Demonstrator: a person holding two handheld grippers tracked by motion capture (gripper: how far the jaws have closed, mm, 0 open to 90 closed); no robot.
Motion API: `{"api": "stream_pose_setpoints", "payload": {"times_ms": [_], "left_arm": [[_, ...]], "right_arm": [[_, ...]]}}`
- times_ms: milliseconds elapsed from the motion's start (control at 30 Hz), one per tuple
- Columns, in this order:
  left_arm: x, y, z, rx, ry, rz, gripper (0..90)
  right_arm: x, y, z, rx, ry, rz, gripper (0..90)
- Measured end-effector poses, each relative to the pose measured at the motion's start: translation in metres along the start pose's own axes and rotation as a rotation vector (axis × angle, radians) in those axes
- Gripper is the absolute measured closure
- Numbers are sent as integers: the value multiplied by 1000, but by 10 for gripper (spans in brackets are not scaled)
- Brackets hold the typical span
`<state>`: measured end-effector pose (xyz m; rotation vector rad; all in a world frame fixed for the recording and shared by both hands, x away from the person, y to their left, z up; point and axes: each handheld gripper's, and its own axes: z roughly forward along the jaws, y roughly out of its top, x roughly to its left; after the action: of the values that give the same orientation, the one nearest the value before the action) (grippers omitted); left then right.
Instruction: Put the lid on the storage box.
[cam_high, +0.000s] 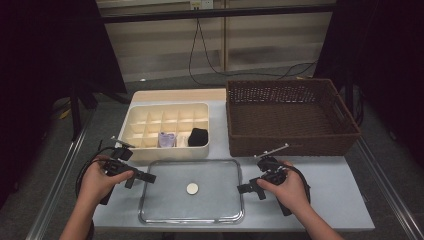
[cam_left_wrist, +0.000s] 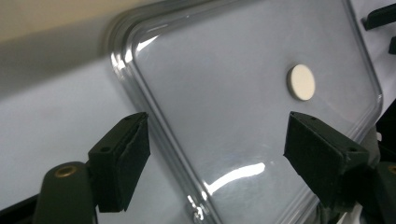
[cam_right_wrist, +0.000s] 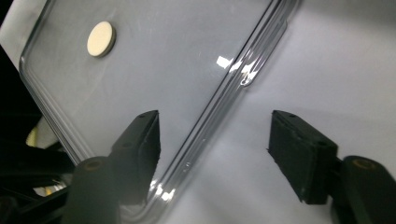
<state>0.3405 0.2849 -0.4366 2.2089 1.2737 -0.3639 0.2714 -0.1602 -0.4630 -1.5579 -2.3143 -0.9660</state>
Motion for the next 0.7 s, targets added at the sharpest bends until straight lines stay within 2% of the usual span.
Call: {"api": "stream_pose_setpoints", "payload": {"times_ms": [33,67,133,167,200,300,367,467,500,700], "left_arm": [[0,0,0,0,0,0,223],[3,-1,0,13,0,11,223],[5,-4,3,28,-2,-2,237],[6,-7,6,24,0,-27,240],[6,-7,6,24,0,-27,246],[12,-10,6,62,-11,-15,260],[13,-12,9,50,-4,-39,280],[14,-13,7,57,-16,-43,269],[13,-14,8,49,-8,-46,283],[14,-14,8,55,-10,-67,316]], "right_arm": [[0,0,0,0,0,0,350],[1,0,1,3,6,26,375],[4,1,3,22,16,84,453],[4,2,4,32,18,85,465],[4,2,4,32,18,85,465],[7,3,6,46,12,130,492],[8,4,7,54,-3,154,520],[9,6,9,60,-2,172,531],[10,8,10,65,-5,194,546],[11,9,12,72,-34,214,602]]}}
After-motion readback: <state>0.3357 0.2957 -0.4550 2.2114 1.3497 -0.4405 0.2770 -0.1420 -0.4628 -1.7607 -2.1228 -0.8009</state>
